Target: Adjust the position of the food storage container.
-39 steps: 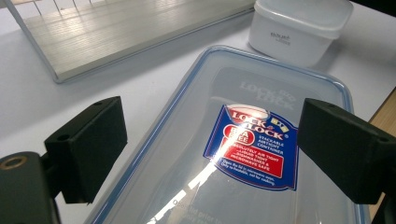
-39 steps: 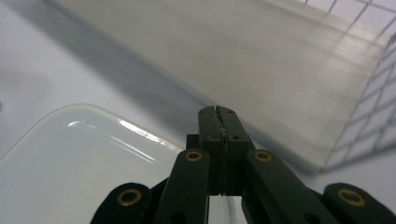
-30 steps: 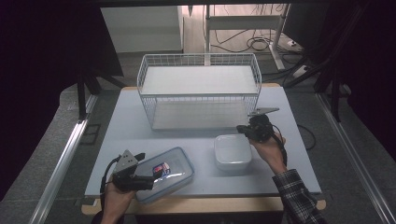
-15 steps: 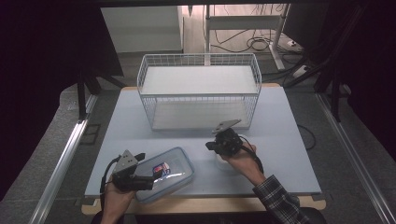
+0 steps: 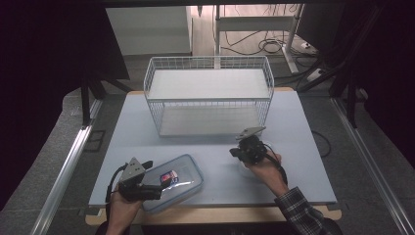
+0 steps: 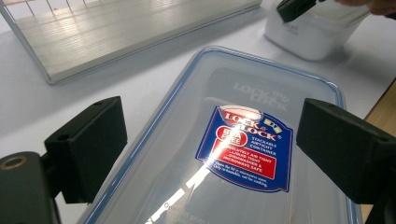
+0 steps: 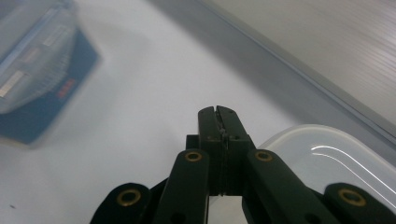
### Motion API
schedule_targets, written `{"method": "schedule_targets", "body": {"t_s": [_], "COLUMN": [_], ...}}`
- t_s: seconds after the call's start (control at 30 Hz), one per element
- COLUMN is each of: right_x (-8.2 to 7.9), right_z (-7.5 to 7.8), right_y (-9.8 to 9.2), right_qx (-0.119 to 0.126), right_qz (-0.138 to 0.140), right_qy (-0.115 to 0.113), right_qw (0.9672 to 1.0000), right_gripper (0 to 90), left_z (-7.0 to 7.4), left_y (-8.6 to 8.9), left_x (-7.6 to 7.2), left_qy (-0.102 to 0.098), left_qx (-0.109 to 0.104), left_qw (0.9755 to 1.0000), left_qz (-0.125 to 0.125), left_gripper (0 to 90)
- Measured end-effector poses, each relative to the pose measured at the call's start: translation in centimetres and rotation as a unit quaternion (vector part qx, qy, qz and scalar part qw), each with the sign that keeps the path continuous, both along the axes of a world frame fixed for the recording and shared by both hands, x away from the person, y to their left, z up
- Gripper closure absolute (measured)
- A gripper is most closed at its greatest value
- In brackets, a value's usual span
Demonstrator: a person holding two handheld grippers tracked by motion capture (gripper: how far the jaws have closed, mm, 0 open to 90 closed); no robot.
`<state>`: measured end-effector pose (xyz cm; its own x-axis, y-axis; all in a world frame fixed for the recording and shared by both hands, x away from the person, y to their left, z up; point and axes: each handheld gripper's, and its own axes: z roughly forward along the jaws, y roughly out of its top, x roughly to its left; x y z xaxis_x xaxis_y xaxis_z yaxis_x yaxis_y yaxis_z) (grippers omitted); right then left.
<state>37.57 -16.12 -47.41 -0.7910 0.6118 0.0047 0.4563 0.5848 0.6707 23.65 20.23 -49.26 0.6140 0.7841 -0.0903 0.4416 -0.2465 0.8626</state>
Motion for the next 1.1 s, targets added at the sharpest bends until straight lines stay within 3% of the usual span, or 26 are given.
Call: {"method": "schedule_targets", "body": {"t_s": [0.17, 0.4, 0.43, 0.67, 0.8, 0.93, 1.1], "right_x": [-0.1, -0.3, -0.4, -1.1, -1.4, -1.8, -2.9], "right_z": [0.2, 0.4, 0.4, 0.5, 0.5, 0.7, 1.2], "right_y": [-3.7, -7.1, -8.4, -12.0, -11.9, -11.4, -10.5], "right_qx": [0.003, 0.007, 0.007, 0.018, 0.009, 0.019, 0.029], "right_qz": [-0.035, -0.07, -0.08, -0.115, -0.119, -0.109, -0.088], "right_qy": [0.001, 0.002, 0.0, -0.003, -0.014, -0.025, -0.057], "right_qw": [0.9994, 0.9975, 0.9968, 0.9932, 0.9927, 0.9935, 0.9941], "right_gripper": [89.4, 89.3, 89.3, 89.3, 89.0, 88.6, 88.7], "left_z": [0.0, 0.1, 0.1, 0.2, 0.4, 0.6, 1.2], "left_y": [0.0, -0.2, -0.2, -0.5, -0.8, -0.8, 0.2], "left_x": [0.0, 0.0, 0.0, 0.1, -0.1, -0.3, -0.9], "left_qy": [0.003, 0.008, 0.01, 0.026, 0.025, 0.017, 0.013], "left_qx": [-0.001, -0.001, -0.001, -0.004, 0.004, 0.02, 0.01], "left_qw": [1.0, 1.0, 0.9999, 0.9997, 0.9997, 0.9996, 0.9998], "left_qz": [0.0, -0.002, -0.001, -0.004, -0.004, 0.003, 0.006], "left_gripper": [8.5, 8.6, 8.6, 8.7, 9.3, 14.5, 31.7]}}
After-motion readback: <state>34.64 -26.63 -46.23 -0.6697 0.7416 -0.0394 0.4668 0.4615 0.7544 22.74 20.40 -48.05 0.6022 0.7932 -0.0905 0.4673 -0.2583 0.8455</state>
